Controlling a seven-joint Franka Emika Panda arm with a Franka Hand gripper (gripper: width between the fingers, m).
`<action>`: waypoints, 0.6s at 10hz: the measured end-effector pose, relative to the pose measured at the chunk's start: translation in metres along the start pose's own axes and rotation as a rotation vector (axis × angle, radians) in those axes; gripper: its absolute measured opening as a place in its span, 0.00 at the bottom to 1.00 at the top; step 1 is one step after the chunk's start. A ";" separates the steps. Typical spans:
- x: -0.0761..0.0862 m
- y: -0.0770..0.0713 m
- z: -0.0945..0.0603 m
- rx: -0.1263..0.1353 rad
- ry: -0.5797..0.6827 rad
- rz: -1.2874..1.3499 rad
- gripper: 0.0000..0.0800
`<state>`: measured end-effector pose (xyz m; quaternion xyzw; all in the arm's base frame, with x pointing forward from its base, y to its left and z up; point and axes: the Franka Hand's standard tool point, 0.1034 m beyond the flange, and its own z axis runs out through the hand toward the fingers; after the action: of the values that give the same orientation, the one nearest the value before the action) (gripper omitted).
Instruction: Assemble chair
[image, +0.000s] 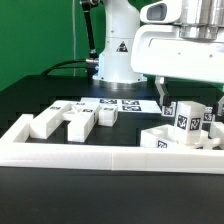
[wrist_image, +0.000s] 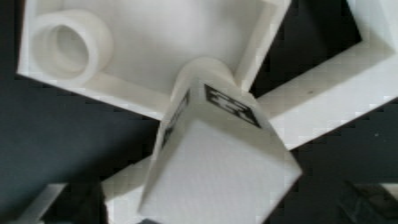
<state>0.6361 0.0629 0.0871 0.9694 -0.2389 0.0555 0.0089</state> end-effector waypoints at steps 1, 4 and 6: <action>0.000 0.000 0.000 -0.001 0.000 -0.065 0.81; -0.004 0.000 0.003 -0.001 -0.003 -0.278 0.81; -0.006 -0.002 0.004 0.000 -0.007 -0.396 0.81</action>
Offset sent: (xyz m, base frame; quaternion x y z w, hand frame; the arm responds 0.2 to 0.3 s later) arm -0.0114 0.0104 -0.0026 0.0097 0.0036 -0.1666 0.9860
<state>0.6316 0.0672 0.0825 0.9977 -0.0434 0.0492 0.0189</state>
